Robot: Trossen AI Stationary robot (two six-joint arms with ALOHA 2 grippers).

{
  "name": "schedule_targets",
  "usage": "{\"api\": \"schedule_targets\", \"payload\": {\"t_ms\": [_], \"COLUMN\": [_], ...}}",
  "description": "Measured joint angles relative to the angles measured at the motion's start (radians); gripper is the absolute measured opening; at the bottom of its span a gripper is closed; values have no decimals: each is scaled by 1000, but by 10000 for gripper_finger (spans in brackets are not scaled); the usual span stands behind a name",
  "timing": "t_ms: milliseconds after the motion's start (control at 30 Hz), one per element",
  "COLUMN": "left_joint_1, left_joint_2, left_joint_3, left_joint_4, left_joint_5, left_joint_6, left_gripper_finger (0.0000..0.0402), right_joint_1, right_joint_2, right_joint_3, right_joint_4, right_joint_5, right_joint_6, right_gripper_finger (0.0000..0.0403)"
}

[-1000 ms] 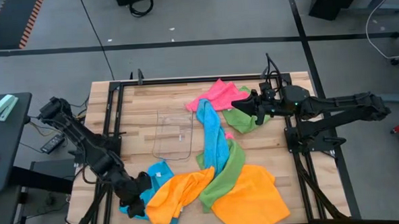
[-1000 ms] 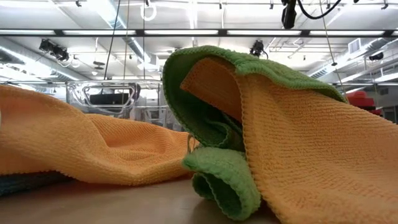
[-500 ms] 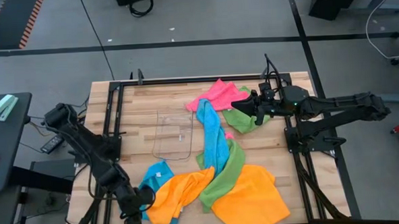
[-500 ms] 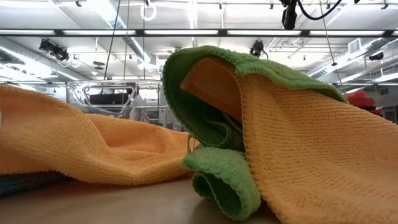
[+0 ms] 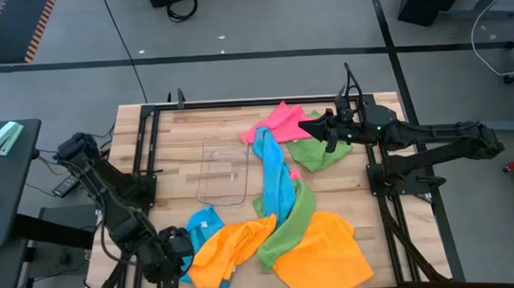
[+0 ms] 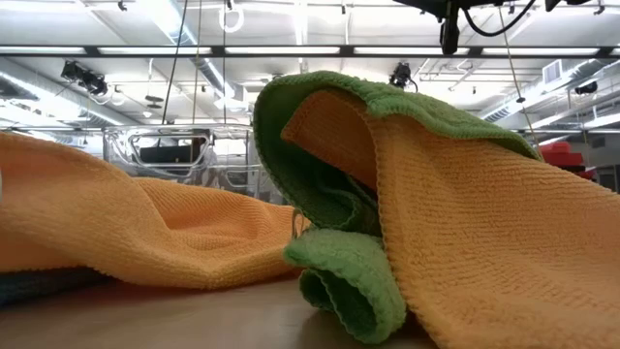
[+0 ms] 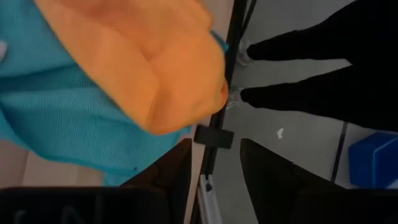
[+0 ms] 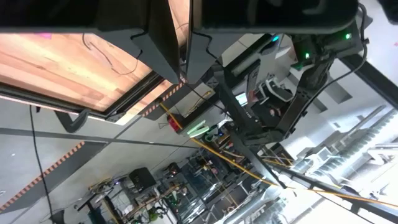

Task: Fold microfiber towels
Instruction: Fold the left blue towel

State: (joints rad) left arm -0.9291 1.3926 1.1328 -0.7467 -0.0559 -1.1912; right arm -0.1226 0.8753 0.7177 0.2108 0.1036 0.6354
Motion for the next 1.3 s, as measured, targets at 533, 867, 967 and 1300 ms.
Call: {"api": "schedule_targets", "payload": {"t_ms": [533,867,967,1300], "left_joint_1": [-6,9,22,114], "left_joint_2": [-6,-140,-152,-149], "left_joint_3": [-263,-480,-486,-476], "left_joint_4": [7,149,99,100], "left_joint_5": [-23,-173,-207,-261], "left_joint_6": [-412,-551,-512,-136], "left_gripper_finger": [179,120,119,199], "right_joint_1": [0,0,0,0], "right_joint_2": [0,0,0,0], "right_joint_3": [0,0,0,0], "right_joint_4": [-21,-22,-22,-22], "right_joint_5": [0,0,0,0], "right_joint_6": [-3,46,56,72], "right_gripper_finger": [37,37,37,37]}}
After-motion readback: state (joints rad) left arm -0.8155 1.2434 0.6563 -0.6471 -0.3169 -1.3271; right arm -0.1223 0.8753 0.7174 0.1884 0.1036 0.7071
